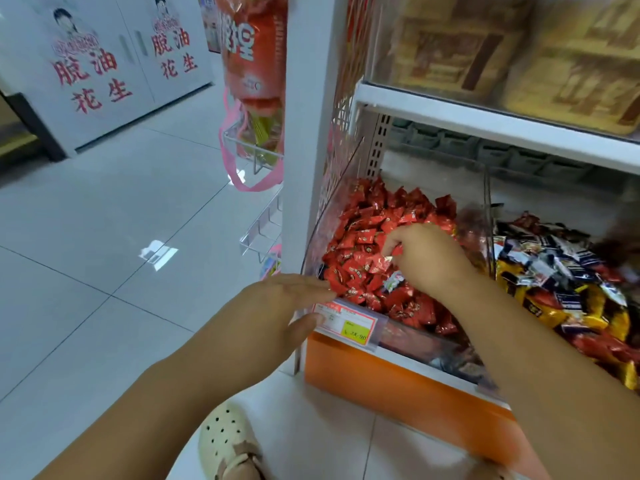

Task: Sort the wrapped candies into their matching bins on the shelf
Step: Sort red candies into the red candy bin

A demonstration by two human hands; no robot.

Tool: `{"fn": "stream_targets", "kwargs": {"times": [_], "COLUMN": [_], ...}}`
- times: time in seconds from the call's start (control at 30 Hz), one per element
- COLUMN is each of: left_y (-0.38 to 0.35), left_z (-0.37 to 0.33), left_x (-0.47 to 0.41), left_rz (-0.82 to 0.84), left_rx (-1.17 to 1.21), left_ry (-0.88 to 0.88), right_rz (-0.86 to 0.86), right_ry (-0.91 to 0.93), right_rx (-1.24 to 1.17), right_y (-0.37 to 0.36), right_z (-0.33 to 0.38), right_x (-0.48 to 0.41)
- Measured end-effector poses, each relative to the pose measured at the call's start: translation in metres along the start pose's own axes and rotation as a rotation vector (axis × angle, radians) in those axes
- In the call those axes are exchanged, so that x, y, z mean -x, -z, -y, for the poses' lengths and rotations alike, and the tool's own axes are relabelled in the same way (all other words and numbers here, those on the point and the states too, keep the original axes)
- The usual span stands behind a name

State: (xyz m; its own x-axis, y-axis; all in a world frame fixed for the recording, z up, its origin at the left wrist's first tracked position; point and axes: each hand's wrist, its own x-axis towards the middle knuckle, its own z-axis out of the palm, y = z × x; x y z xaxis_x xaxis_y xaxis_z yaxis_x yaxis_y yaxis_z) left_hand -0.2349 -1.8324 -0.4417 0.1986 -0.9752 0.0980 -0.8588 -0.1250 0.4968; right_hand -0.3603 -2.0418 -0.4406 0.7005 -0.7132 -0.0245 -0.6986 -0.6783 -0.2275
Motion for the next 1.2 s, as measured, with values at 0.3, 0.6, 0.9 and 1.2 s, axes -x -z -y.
{"fn": "stream_targets", "kwargs": {"times": [0.3, 0.6, 0.9, 1.2], "left_y": [0.000, 0.001, 0.000, 0.002], "left_z": [0.000, 0.000, 0.003, 0.006], "left_x": [0.001, 0.002, 0.007, 0.007], "left_rz": [0.024, 0.022, -0.011, 0.009], "left_rx": [0.000, 0.014, 0.010, 0.050], "left_ry": [-0.002, -0.010, -0.029, -0.029], "right_rz": [0.312, 0.272, 0.110, 0.325], "right_ry": [0.135, 0.123, 0.155, 0.218], "right_rx": [0.061, 0.168, -0.449, 0.067], "right_y": [0.016, -0.007, 0.009, -0.015], "right_z": [0.019, 0.015, 0.028, 0.046], "right_x": [0.014, 0.015, 0.005, -0.008]}}
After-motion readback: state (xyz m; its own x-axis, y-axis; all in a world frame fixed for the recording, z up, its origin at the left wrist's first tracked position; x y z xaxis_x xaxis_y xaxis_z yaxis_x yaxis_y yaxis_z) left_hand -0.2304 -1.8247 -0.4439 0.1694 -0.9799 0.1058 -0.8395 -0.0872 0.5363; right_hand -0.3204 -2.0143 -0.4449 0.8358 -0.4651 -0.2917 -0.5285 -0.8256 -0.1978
